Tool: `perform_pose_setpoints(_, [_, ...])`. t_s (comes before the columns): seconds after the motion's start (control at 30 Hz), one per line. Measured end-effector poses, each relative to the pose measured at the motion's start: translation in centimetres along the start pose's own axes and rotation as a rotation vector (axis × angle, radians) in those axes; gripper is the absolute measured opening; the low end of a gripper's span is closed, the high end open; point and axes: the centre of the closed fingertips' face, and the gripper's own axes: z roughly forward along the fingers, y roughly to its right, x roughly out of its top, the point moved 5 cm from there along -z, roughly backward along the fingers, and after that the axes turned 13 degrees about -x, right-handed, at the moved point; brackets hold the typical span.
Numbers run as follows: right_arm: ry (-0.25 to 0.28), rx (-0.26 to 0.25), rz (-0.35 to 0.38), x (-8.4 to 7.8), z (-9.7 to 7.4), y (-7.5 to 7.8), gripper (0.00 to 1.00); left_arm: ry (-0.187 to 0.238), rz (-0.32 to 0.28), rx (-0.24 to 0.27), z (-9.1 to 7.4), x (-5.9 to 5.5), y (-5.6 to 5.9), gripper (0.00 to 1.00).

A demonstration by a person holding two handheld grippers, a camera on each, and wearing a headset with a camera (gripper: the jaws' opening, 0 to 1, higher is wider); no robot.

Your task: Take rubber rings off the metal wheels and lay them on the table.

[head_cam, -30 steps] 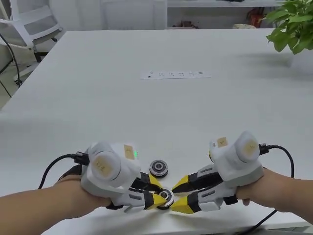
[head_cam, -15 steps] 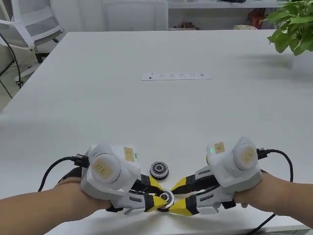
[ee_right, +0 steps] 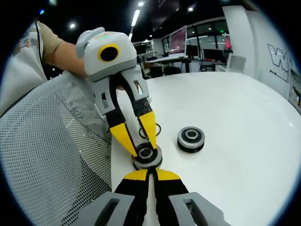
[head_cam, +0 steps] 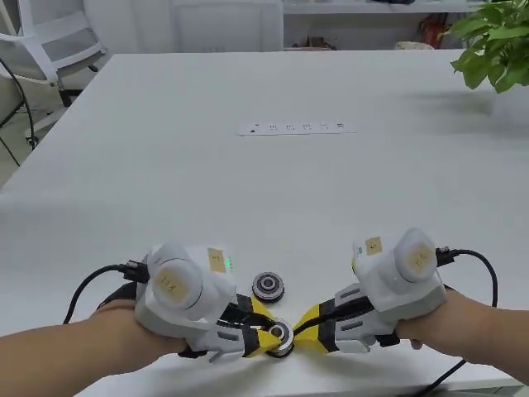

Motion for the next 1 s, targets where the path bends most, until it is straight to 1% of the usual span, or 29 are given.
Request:
perform_pose_setpoints(0.13, [-0.006, -0.003, 0.043, 0.0, 0.05, 0.23, 0.0, -0.001, 0.002, 0.001, 0.0, 0.01, -0.01, 0.12])
perform_pose_setpoints(0.27, [-0.005, -0.001, 0.124, -0.12, -0.05, 0.35, 0.0, -0.003, 0.005, 0.003, 0.01, 0.03, -0.01, 0.12])
perform_pose_setpoints(0.4, [0.007, 0.003, 0.201, -0.12, -0.4, 0.54, 0.0, -0.008, 0.009, 0.006, 0.03, 0.06, 0.02, 0.12])
perform_pose_setpoints(0.57, [0.044, -0.004, 0.282, 0.26, -0.82, 0.96, 0.0, -0.011, 0.009, 0.008, 0.05, 0.08, 0.04, 0.12])
perform_pose_setpoints(0.63, [0.046, -0.002, 0.285, 0.28, -0.82, 0.91, 0.0, -0.013, 0.009, 0.01, 0.08, 0.11, 0.03, 0.12])
perform_pose_setpoints(0.7, [0.056, 0.002, 0.308, 0.51, -0.88, 0.89, 0.0, -0.015, 0.009, 0.014, 0.12, 0.15, 0.03, 0.12])
perform_pose_setpoints(0.77, [0.056, 0.004, 0.316, 0.55, -0.78, 0.86, 0.0, -0.016, 0.009, 0.017, 0.14, 0.18, 0.02, 0.12])
perform_pose_setpoints(0.87, [0.063, 0.009, 0.352, 0.6, -0.86, 0.81, 0.0, -0.016, 0.006, 0.022, 0.18, 0.19, -0.01, 0.12])
perform_pose_setpoints(1.0, [0.062, 0.013, 0.374, 0.68, -0.88, 0.79, 0.0, -0.019, 0.004, 0.026, 0.22, 0.22, -0.06, 0.12])
